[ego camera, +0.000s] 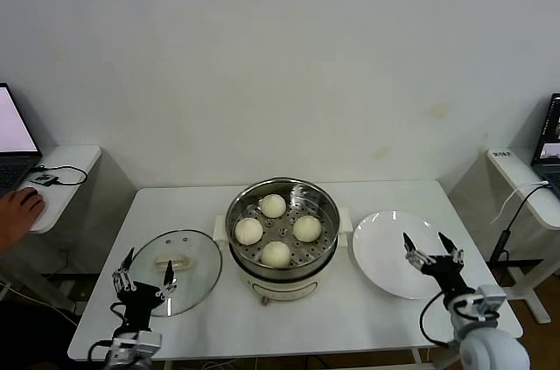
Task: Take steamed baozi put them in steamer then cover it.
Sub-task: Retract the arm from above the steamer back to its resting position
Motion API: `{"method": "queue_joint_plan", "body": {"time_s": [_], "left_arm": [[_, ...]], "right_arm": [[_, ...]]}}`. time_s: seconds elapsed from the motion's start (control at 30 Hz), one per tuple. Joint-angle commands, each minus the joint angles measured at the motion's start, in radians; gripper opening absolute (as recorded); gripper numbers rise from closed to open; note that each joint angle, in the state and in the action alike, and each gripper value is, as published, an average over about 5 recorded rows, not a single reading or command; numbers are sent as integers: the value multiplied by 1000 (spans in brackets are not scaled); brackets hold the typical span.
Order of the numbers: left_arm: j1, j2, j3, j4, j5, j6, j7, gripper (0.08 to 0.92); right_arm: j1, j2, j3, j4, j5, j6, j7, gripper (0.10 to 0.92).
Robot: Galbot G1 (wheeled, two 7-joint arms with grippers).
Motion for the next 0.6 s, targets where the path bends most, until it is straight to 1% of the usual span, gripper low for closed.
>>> {"method": "queue_joint_plan", "body": {"time_s": [0.03,0.1,0.17,0.23,0.3,0.43,0.6], "left_arm": [[-14,115,76,165,742,-139,-245,823],[-16,148,91,179,778,-127,-198,823],[-26,169,98,190,793,-98,-134,823],[-43,180,101,202,793,-58,-70,823],[-64,185,103,215,780,-19,-26,823],[-106,189,119,250,758,25,19,823],[-157,179,114,297,768,77,50,823]], "right_arm": [[-102,41,29,17,-15,32,-8,823],[-98,45,22,19,-23,31,-9,823],[-96,49,18,24,-31,30,-12,823],[-96,53,16,28,-38,32,-14,823],[-96,57,16,30,-42,35,-14,823],[-91,66,9,34,-50,32,-15,823],[-94,77,2,43,-67,33,-23,823]]}}
